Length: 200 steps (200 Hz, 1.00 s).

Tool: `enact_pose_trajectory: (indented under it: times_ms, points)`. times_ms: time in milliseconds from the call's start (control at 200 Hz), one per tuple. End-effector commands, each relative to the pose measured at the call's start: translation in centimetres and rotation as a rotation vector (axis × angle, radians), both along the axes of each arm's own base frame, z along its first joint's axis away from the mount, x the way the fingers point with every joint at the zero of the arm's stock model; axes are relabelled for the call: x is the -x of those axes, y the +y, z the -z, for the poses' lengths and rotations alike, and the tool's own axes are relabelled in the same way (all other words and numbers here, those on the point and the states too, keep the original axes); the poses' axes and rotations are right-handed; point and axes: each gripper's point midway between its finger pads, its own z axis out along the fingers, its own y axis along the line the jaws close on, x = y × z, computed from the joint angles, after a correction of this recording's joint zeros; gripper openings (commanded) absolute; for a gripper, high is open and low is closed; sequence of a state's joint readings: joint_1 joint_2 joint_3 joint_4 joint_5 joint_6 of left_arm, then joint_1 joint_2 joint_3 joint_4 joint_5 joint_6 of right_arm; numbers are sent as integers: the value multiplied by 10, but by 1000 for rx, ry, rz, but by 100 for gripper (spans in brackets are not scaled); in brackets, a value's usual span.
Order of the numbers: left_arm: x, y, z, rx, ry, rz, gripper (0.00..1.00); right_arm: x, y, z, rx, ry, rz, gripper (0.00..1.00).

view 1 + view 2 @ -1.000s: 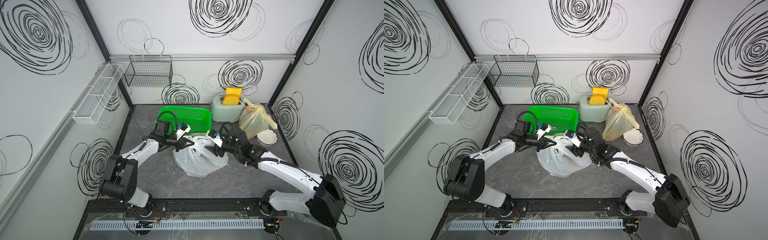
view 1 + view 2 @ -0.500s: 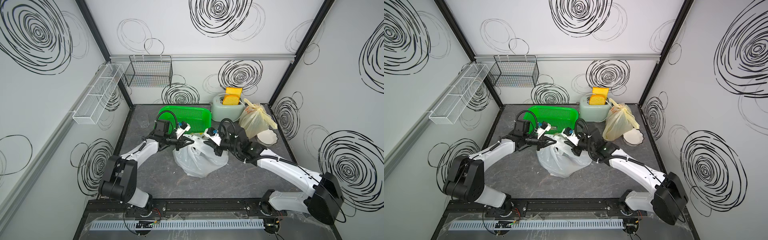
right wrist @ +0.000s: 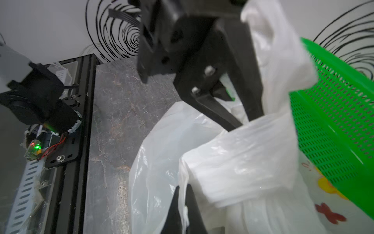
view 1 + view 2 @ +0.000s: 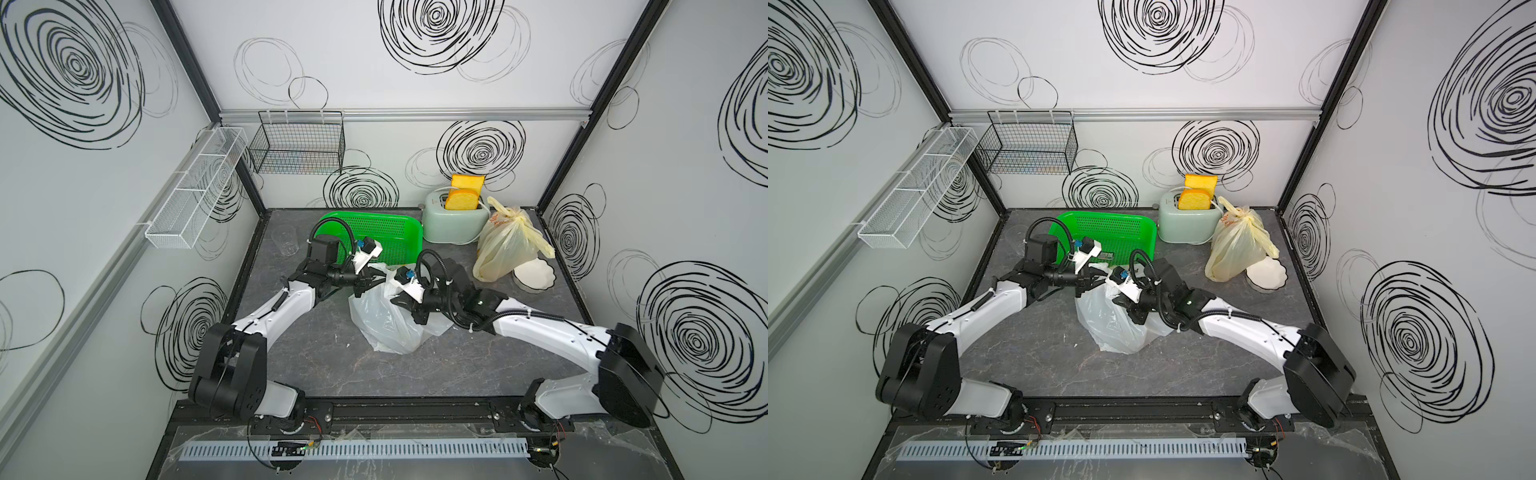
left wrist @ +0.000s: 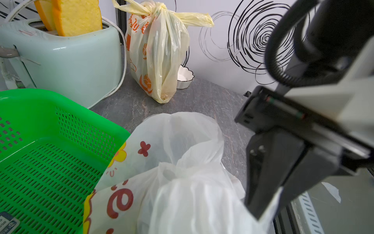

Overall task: Place the pineapple into a plastic bag & tie a knot
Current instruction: Cross the plastic bag at the center of the board.

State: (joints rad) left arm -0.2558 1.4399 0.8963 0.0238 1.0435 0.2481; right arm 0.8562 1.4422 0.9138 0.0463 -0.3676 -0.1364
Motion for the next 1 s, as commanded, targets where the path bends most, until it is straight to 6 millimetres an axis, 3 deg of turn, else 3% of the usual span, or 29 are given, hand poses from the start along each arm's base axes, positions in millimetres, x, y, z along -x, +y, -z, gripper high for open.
enact_pose_trajectory:
  times_ms: [0,145,450,525,640,810,890,995]
  points:
    - [-4,-6,-25,35,-91,17,5,-24,6,6,-45,-1,97,0]
    - [-1,-8,-25,30,-91,23,5,-50,-1,20,-60,8,216,0]
    - [7,-7,-26,18,-102,34,5,-71,-25,14,-108,15,329,0]
    - [7,-9,-28,19,-104,37,5,-70,-20,14,-122,31,324,0]
    - [8,-17,-35,30,-116,50,5,-54,5,17,-146,68,265,0]
    - [9,-26,-38,32,-114,52,0,-42,28,6,-316,197,212,0]
    - [11,-26,-38,36,-112,53,0,-51,27,5,-363,220,265,0]
    - [14,-25,-39,42,-113,46,0,-80,7,11,-437,224,456,0]
